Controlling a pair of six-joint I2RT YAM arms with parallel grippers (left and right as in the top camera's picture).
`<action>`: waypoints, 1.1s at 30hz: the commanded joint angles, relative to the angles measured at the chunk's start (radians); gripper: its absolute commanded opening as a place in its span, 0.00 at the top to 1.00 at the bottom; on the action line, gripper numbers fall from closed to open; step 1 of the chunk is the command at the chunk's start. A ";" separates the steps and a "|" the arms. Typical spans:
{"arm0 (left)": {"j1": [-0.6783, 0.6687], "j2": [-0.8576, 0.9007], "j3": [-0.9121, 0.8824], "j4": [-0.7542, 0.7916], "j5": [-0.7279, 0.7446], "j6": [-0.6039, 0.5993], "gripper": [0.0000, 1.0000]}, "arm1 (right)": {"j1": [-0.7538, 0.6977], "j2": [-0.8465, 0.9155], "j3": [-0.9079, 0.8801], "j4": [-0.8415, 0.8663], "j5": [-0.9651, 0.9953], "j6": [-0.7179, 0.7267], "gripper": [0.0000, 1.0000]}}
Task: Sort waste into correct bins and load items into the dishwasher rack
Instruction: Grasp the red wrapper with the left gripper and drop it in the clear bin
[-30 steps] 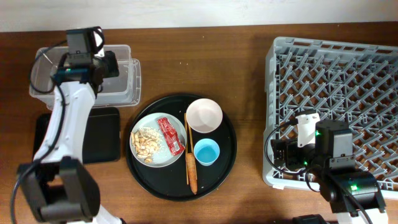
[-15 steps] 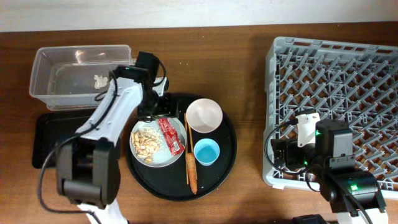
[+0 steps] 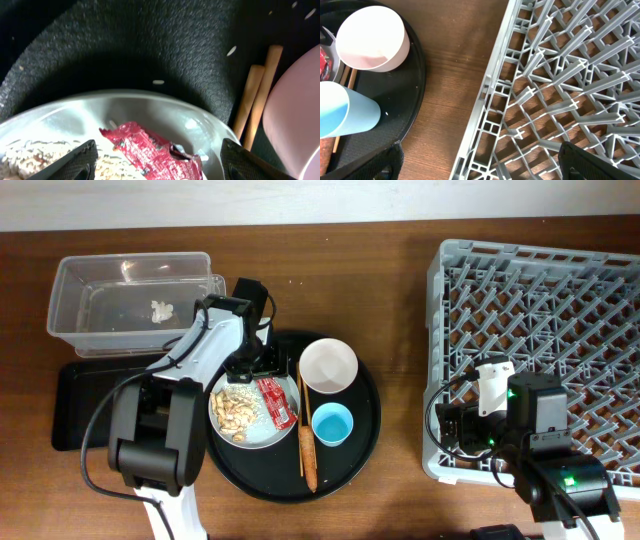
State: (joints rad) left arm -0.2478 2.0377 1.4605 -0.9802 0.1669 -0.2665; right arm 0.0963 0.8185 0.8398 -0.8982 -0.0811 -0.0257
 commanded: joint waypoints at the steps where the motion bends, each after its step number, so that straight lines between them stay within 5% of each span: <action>1: -0.011 0.012 -0.018 0.008 -0.011 -0.010 0.22 | 0.007 -0.004 0.021 0.000 -0.013 0.008 0.01; 6: -0.032 0.012 -0.044 0.038 -0.011 -0.010 0.22 | 0.007 -0.004 0.021 0.000 -0.013 0.008 0.02; 17: -0.031 0.012 -0.053 0.056 -0.011 -0.010 1.00 | 0.007 -0.004 0.021 -0.004 -0.013 0.008 0.02; 22: 0.004 -0.040 0.035 -0.026 -0.011 -0.009 1.00 | 0.007 -0.004 0.021 -0.003 -0.013 0.008 0.02; 25: 0.146 -0.214 0.150 -0.037 -0.072 0.021 1.00 | 0.007 -0.004 0.021 -0.003 -0.013 0.008 0.02; 32: 0.395 -0.198 0.164 0.454 -0.262 0.021 1.00 | 0.007 -0.004 0.021 -0.003 -0.013 0.008 0.02; 33: 0.395 -0.159 0.164 0.479 -0.262 0.021 0.80 | 0.007 -0.004 0.021 -0.003 -0.013 0.008 0.02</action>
State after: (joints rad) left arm 0.1432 1.8057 1.6226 -0.5316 -0.0463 -0.2573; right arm 0.0963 0.8192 0.8402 -0.9043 -0.0811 -0.0265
